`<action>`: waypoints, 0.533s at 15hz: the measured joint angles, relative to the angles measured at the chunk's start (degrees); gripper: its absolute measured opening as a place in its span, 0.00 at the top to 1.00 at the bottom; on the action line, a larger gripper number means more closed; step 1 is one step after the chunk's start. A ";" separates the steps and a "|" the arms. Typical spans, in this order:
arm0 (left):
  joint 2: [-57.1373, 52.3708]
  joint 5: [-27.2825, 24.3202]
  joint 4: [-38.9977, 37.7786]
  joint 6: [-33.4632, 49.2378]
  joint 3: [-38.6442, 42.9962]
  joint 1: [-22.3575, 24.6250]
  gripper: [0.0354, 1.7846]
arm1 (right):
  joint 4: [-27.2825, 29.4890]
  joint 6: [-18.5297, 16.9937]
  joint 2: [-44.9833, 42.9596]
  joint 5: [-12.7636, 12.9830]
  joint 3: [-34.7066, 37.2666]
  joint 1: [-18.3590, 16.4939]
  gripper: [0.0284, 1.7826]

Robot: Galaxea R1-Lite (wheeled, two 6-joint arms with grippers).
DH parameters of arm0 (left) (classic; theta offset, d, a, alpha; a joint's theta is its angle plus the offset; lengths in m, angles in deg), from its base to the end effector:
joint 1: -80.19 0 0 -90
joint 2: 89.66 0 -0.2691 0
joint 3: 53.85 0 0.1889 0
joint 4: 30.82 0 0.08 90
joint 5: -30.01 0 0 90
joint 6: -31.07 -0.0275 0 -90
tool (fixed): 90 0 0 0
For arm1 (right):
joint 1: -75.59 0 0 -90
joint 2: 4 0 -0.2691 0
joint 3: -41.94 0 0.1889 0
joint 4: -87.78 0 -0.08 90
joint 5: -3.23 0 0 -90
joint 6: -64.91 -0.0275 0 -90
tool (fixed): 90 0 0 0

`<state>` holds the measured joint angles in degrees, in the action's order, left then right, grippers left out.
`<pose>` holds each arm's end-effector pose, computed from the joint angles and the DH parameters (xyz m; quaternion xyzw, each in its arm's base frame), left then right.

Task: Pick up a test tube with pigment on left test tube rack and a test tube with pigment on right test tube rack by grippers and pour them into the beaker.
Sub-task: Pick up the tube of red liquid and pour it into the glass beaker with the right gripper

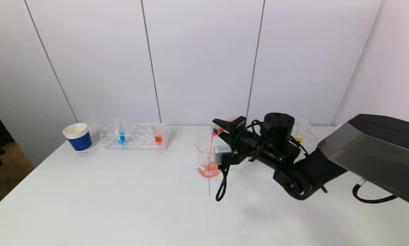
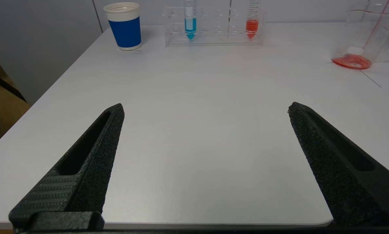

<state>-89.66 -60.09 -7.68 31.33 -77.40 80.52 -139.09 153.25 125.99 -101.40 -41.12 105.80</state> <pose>0.0116 0.0000 0.0762 -0.0023 -0.0036 0.0020 1.0000 0.3496 0.2116 0.0681 -0.6442 -0.2654 0.2739 0.6630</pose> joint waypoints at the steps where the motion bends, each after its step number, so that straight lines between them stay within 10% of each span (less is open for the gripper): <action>1: 0.00 0.00 0.00 -0.02 0.00 0.00 0.01 | 0.48 0.30 -0.02 0.11 -0.04 0.00 0.73; 8: 0.00 0.02 0.00 -0.05 0.00 0.00 0.01 | 3.01 2.68 -0.52 0.46 -0.23 0.02 0.73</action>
<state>-89.66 -60.06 -7.68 31.29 -77.40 80.52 -136.08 155.93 125.46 -100.93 -41.35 105.82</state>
